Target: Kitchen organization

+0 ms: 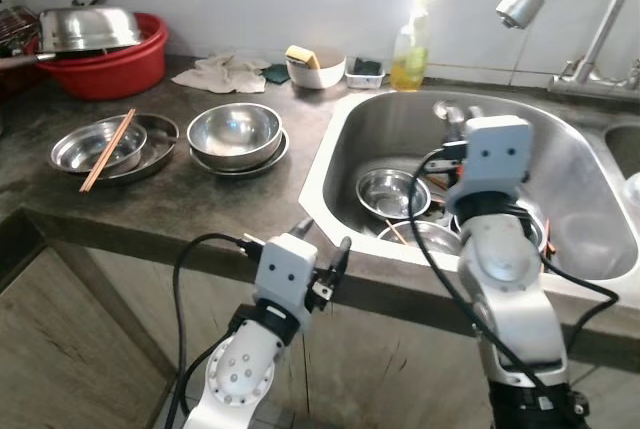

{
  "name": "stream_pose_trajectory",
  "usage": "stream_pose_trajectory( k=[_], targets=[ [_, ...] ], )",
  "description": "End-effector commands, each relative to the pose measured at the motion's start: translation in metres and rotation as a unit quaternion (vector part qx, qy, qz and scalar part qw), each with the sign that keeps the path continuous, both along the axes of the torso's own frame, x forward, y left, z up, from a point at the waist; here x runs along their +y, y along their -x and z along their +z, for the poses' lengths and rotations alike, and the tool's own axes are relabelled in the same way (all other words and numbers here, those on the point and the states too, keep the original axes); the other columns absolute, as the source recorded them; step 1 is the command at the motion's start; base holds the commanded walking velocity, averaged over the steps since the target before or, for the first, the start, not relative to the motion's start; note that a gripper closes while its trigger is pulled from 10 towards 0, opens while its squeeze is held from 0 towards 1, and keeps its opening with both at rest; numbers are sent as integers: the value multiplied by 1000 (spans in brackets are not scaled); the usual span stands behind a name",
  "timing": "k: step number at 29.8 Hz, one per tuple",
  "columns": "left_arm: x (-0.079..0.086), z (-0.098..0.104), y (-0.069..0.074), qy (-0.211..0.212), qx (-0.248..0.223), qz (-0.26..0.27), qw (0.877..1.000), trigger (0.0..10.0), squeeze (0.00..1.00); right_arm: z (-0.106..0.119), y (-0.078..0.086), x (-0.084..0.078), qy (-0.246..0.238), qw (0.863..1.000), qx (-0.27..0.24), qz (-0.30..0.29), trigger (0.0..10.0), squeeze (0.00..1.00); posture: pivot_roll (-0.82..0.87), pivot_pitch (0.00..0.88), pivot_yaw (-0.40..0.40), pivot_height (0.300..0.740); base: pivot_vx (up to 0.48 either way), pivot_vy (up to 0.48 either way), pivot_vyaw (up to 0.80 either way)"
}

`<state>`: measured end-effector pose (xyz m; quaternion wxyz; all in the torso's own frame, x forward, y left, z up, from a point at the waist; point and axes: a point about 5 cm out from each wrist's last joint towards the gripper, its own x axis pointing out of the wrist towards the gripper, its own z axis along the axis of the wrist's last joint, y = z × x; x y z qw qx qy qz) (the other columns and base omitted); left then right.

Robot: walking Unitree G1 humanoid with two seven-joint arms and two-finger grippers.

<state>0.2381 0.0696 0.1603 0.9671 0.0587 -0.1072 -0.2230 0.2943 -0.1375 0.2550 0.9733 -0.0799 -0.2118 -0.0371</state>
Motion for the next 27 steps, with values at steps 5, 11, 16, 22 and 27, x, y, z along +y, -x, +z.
stream_pose_trajectory(
  k=[5, 11, 16, 22, 27],
  targets=[
    [-1, -1, -1, 12, 9, 9, 1000, 10000, 0, 2, -4, -4, 4, 1000, 7, -7, 0, 0, 92, 84, 6, 740, 51, 0, 0],
    [0, -1, -1, 9, 9, 12, 1000, 10000, 0, 1, -7, -4, 6, 1000, 15, -6, 0, 0, 94, 86, 5, 740, 0, 0, 0],
    [0, -2, -1, 6, 10, 13, 1000, 10000, 0, 0, -9, -3, 9, 1000, 21, -1, 0, 0, 94, 87, 7, 740, 0, 0, 0],
    [0, -2, -1, 9, 12, 12, 1000, 10000, 0, -8, -20, -5, 20, 997, 71, 1, 10000, 0, 92, 93, 5, 740, 0, 0, 0],
    [-3, -2, 0, 13, 12, 8, 1000, 10000, 0, -19, -40, -9, 12, 991, 129, 13, 10000, 0, 89, 101, 2, 740, 0, 0, 0]
  ],
)
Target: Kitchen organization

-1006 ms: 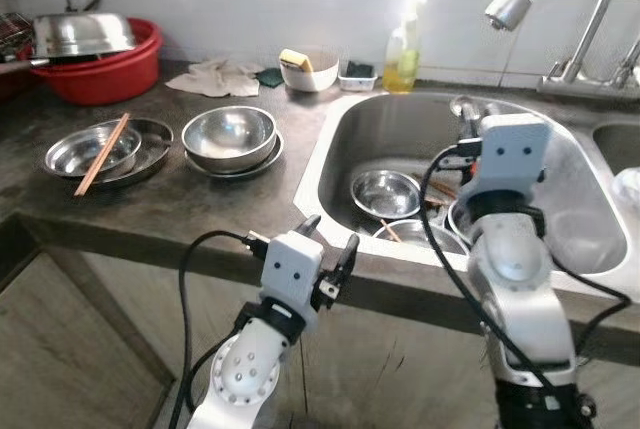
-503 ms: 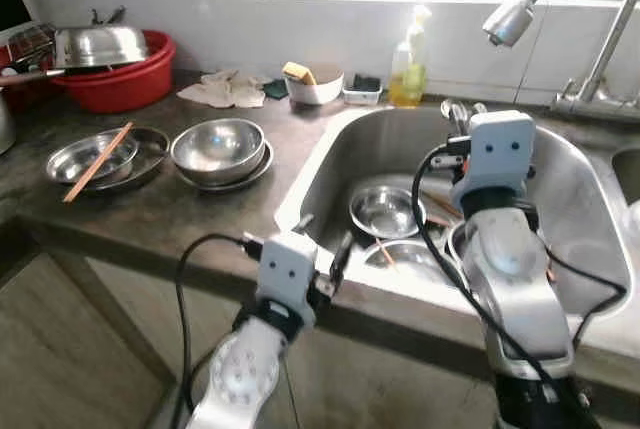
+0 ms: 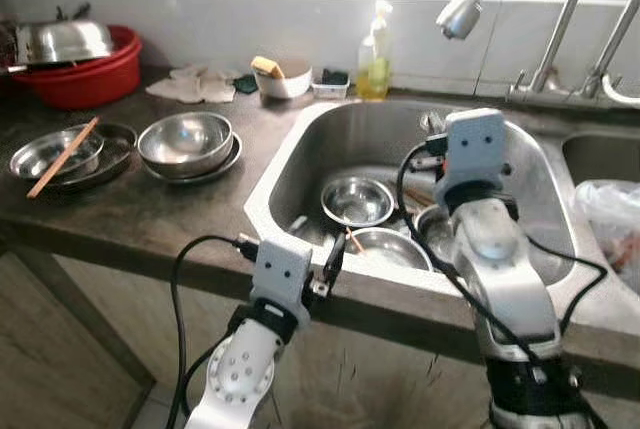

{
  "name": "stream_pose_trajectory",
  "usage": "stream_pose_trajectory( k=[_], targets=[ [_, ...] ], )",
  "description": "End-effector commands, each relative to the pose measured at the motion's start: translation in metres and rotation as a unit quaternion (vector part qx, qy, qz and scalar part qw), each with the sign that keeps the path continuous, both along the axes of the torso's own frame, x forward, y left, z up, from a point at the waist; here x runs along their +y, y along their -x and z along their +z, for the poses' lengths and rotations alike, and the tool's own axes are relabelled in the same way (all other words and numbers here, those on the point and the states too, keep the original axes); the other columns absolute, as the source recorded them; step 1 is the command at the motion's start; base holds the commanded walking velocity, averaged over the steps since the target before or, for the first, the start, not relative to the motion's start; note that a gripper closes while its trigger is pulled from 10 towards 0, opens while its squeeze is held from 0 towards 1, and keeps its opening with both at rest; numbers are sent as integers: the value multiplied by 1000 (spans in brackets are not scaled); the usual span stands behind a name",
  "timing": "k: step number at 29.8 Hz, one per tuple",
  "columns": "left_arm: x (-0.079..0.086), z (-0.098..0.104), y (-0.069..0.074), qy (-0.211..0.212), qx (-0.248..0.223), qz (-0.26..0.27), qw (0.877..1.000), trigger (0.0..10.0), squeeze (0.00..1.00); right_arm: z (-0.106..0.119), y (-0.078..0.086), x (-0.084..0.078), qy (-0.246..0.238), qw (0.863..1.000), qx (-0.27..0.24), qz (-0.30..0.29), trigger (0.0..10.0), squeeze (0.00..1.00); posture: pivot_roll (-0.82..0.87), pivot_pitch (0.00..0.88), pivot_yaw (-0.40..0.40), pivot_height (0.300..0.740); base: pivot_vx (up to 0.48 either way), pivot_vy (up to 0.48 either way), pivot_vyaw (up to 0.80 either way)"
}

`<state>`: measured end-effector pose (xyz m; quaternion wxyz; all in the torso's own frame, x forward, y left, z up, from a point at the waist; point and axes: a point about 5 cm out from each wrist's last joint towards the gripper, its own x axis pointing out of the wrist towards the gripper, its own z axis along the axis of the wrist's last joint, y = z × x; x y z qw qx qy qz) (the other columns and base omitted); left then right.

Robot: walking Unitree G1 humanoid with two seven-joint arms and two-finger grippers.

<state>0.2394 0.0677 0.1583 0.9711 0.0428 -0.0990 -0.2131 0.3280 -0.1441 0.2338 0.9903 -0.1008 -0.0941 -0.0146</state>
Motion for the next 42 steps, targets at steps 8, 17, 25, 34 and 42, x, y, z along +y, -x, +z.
stream_pose_trajectory(
  k=[8, 17, 25, 34, 42],
  targets=[
    [-2, 0, 4, 0, 2, -1, 1000, 10000, 0, -2, -34, 5, -20, 998, 53, 31, 10000, 0, 95, 109, -10, 740, 0, 0, 0],
    [3, -5, 9, -11, 13, 13, 1000, 10000, 0, -17, -63, 2, -36, 991, 124, 29, 10000, 0, 119, 124, -31, 740, 0, 0, 0],
    [1, -10, 16, -7, 28, -9, 1000, 10000, 0, -32, -69, 4, -50, 983, 170, 40, 10000, 0, 135, 128, -37, 740, 0, 0, 0],
    [0, -9, 17, -4, 26, -14, 1000, 10000, 0, -37, -70, 5, -46, 983, 171, 46, 10000, 1000, 132, 116, -34, 740, 0, 0, 0],
    [-1, -8, 15, -4, 23, -14, 1000, 10000, 0, -27, -65, 4, -54, 988, 133, 51, 10000, 894, 123, 110, -36, 740, 0, 0, 0]
  ],
)
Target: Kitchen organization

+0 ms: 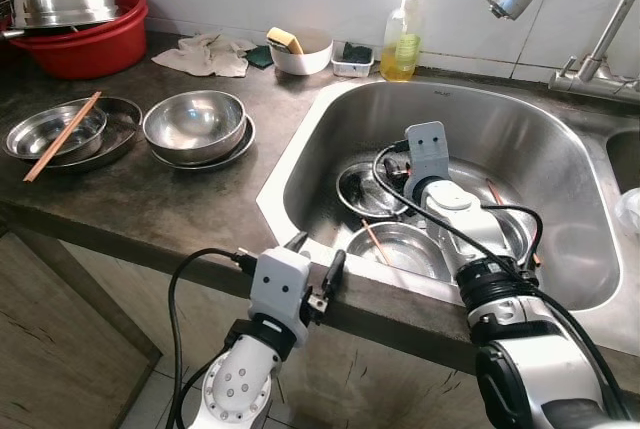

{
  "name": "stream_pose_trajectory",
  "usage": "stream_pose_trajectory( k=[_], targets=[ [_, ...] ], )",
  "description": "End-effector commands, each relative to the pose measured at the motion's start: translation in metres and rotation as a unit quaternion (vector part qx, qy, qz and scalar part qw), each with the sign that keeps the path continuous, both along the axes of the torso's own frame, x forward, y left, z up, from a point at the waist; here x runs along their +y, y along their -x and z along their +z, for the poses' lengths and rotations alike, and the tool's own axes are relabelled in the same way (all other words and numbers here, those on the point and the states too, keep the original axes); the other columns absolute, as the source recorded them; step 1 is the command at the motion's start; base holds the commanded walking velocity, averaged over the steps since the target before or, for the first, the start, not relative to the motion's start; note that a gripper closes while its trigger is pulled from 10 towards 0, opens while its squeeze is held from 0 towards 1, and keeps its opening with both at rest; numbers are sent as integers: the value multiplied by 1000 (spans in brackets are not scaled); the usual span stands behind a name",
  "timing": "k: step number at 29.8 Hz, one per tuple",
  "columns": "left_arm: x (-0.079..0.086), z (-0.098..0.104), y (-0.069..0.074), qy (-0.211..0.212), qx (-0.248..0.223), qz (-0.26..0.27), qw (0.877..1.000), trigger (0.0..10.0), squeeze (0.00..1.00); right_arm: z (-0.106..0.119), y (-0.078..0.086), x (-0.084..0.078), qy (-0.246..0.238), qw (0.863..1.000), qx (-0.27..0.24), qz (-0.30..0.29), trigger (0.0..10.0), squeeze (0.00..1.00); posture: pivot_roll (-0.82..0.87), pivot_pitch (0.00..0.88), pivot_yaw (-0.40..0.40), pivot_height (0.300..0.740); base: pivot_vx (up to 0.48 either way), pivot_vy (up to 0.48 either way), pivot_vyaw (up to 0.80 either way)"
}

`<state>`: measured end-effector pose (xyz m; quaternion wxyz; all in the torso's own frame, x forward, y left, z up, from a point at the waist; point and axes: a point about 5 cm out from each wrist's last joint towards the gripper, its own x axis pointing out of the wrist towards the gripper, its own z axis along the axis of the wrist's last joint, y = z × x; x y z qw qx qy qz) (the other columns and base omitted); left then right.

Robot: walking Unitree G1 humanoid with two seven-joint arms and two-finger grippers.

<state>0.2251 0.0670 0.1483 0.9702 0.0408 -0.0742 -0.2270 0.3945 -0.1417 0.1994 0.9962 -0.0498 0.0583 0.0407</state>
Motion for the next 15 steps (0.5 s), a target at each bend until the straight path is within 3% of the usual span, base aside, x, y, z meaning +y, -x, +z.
stream_pose_trajectory(
  k=[1, 7, 12, 15],
  targets=[
    [0, 2, -1, 1, -3, 0, 1000, 10000, 0, 16, 4, 0, -8, 998, -55, -1, 10000, 0, 121, 110, -35, 740, 0, 0, 0],
    [0, 2, -2, 1, -4, 2, 1000, 10000, 0, 40, 22, -2, -16, 990, -137, -6, 10000, 0, 113, 107, -29, 740, 0, 0, 0],
    [1, 5, -6, 2, -9, 4, 1000, 10000, 0, 58, 55, -4, -18, 976, -216, -6, 10000, 0, 106, 102, -22, 740, 0, 0, 0],
    [2, 6, -6, 2, -11, 3, 1000, 10000, 0, 60, 66, -4, -24, 972, -233, -2, 10000, 0, 101, 100, -15, 740, 0, 0, 0]
  ],
)
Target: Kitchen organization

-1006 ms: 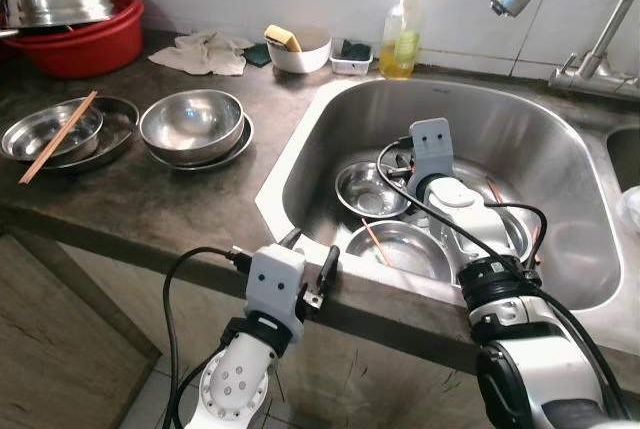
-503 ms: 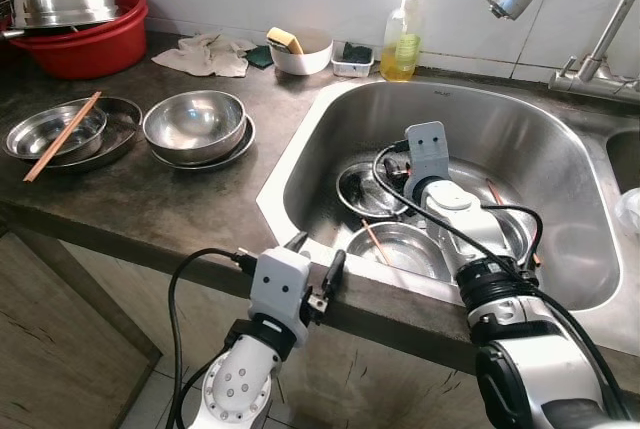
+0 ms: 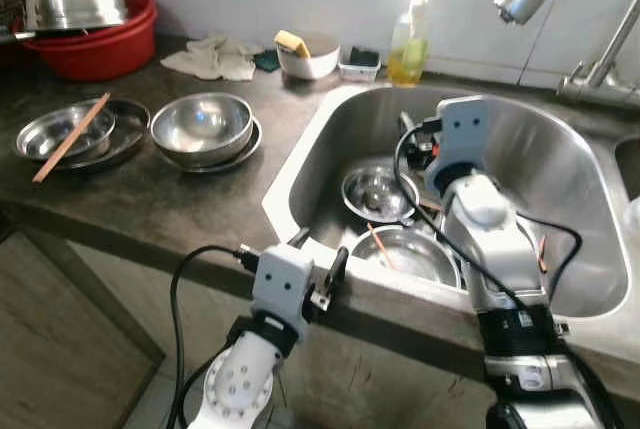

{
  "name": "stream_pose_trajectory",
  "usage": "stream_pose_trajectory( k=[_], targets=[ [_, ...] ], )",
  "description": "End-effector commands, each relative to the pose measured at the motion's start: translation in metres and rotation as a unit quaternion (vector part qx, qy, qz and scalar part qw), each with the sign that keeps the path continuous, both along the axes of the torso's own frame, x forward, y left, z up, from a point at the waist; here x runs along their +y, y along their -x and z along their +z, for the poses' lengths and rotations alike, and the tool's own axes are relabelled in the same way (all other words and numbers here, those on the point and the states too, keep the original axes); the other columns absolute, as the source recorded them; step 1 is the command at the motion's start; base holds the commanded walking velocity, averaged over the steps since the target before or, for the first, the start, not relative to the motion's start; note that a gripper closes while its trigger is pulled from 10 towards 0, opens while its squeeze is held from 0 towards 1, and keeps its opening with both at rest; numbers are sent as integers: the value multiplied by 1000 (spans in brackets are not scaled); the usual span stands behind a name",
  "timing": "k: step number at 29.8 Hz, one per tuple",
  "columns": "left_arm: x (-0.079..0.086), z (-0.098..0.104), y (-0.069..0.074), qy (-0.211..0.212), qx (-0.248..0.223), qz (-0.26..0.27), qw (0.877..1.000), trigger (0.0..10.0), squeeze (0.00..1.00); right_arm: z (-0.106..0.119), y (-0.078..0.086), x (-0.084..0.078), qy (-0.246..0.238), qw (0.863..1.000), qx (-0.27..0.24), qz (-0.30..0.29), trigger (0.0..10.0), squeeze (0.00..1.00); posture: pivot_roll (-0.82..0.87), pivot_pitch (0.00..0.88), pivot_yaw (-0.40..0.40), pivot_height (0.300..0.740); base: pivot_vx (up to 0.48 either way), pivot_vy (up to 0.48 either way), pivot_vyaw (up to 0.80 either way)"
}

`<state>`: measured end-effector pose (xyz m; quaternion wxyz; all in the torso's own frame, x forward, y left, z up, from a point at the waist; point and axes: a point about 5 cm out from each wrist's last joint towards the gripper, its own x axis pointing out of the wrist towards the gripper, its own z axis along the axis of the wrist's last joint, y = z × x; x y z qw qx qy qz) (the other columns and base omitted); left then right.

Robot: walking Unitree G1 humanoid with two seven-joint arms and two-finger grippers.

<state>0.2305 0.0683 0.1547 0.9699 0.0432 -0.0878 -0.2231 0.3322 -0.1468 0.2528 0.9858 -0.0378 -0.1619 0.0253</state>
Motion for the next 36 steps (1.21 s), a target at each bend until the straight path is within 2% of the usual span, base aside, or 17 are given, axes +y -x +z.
stream_pose_trajectory(
  k=[1, 4, 7, 14, 18, 24, 30, 36],
  targets=[
    [0, 1, -1, 1, 1, -1, 1000, 10000, 0, 7, 13, 2, -6, 1000, -24, 7, 10000, 0, 99, 98, -13, 740, 0, 0, 0],
    [1, 2, -2, 1, -1, -1, 1000, 10000, 0, 4, 23, 2, -10, 999, -30, 10, 10000, 0, 95, 98, -6, 740, 0, 0, 0],
    [1, 2, -4, 1, -2, -4, 1000, 10000, 0, -10, 40, -2, -12, 1000, -17, -6, 10000, 0, 84, 96, 2, 740, 0, 0, 0],
    [0, 1, -5, 2, 1, -9, 1000, 10000, 0, -37, 56, -2, -9, 999, 24, -25, 10000, 0, 81, 94, 13, 740, 0, 0, 0],
    [1, 1, -5, -1, 3, -8, 1000, 10000, 0, -38, 57, 2, -12, 999, 28, -26, 10000, 0, 84, 91, 19, 740, 0, 0, 520],
    [1, 0, -5, -2, 5, -8, 1000, 10000, 0, -37, 56, 5, -19, 999, 27, -23, 10000, 0, 90, 93, 15, 740, 0, 467, 800],
    [1, 0, -5, -4, 4, -7, 1000, 10000, 0, -35, 53, 6, -31, 999, 32, -19, 10000, 0, 90, 94, 15, 740, 0, 404, 0],
    [2, 0, -5, -5, 4, -4, 1000, 10000, 0, -35, 51, 6, -34, 999, 36, -17, 10000, 0, 92, 92, 11, 740, 0, 0, 0]
  ],
)
